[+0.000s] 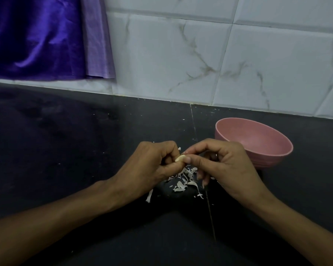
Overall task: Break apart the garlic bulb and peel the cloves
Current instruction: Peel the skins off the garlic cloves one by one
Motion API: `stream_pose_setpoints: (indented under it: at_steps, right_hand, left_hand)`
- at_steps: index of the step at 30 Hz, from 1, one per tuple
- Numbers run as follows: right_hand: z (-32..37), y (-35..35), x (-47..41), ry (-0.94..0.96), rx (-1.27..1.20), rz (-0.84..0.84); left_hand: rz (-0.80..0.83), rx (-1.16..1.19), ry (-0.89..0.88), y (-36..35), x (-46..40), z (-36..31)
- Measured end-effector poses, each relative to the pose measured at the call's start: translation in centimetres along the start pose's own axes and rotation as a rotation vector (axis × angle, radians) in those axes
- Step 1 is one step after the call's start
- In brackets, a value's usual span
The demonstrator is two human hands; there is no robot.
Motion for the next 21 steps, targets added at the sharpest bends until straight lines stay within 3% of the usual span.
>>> stream_pose_setpoints:
  at_steps: [8,21]
  right_hand:
    - [-0.11,-0.18,-0.01,0.031,0.025,-0.018]
    - [-0.75,0.73,-0.38,-0.139,-0.186,-0.087]
  left_hand:
    - [-0.041,-0.072,-0.050,0.25,0.04,-0.01]
    - [-0.049,-0.096,-0.095,0.53,-0.38,-0.23]
Point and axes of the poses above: each hand's wrist, its own x-axis away from the middle knuckle, its own y-axis out of the back of the hand, z = x × y, the point moved 6 cm from there along -x, towards the middle knuckle, and after that the axes turned 1 degree about x, right-handed, at the moved point
